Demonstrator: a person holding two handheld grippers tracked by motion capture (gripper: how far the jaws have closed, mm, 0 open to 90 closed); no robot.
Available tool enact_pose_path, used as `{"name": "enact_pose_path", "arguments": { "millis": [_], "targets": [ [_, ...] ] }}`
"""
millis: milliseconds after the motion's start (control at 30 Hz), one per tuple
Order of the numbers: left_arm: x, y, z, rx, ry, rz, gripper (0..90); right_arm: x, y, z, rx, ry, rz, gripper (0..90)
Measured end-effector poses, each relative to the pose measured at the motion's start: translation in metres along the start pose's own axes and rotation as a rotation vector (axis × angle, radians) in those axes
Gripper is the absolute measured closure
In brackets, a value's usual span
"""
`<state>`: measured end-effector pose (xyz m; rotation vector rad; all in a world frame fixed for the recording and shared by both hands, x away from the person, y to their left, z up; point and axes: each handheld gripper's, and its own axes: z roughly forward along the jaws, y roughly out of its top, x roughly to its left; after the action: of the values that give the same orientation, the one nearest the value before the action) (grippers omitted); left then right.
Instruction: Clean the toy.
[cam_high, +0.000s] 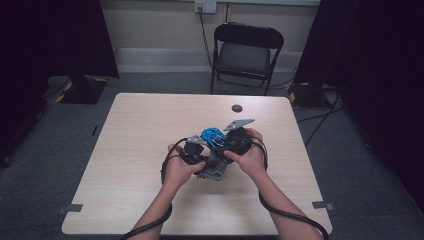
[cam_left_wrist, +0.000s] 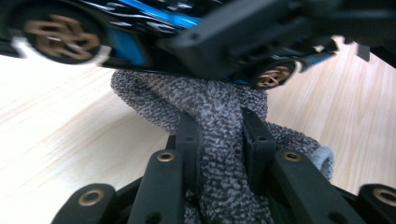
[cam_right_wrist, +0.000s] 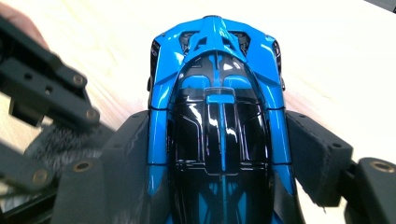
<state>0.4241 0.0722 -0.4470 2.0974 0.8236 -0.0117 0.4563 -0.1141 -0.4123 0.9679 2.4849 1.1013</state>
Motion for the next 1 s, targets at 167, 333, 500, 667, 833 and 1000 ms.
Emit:
{"name": "enact_pose_path", "arguments": {
  "millis": [167, 333, 500, 667, 833, 1000],
  "targets": [
    [-0.006, 0.000, 0.005, 0.004, -0.018, 0.013, 72.7, -0.002, 0.002, 0.001, 0.000, -0.003, 0.014, 28.4],
    [-0.009, 0.000, 0.008, 0.002, -0.035, 0.021, 72.7, -0.004, 0.004, 0.001, 0.008, -0.006, 0.019, 28.4],
    [-0.016, 0.000, 0.012, 0.007, -0.060, 0.032, 72.7, -0.006, 0.006, 0.000, -0.001, -0.002, 0.032, 28.4],
    [-0.024, -0.002, 0.020, 0.026, -0.093, 0.050, 72.5, -0.007, 0.009, -0.001, 0.002, -0.011, 0.030, 28.4],
    [-0.027, -0.006, 0.023, 0.040, -0.100, 0.060, 72.4, -0.012, 0.012, -0.005, -0.005, -0.015, 0.038, 28.4],
    [-0.015, -0.009, 0.013, 0.034, -0.050, 0.045, 72.3, -0.016, 0.011, -0.011, -0.011, -0.019, 0.034, 28.4]
  ]
}}
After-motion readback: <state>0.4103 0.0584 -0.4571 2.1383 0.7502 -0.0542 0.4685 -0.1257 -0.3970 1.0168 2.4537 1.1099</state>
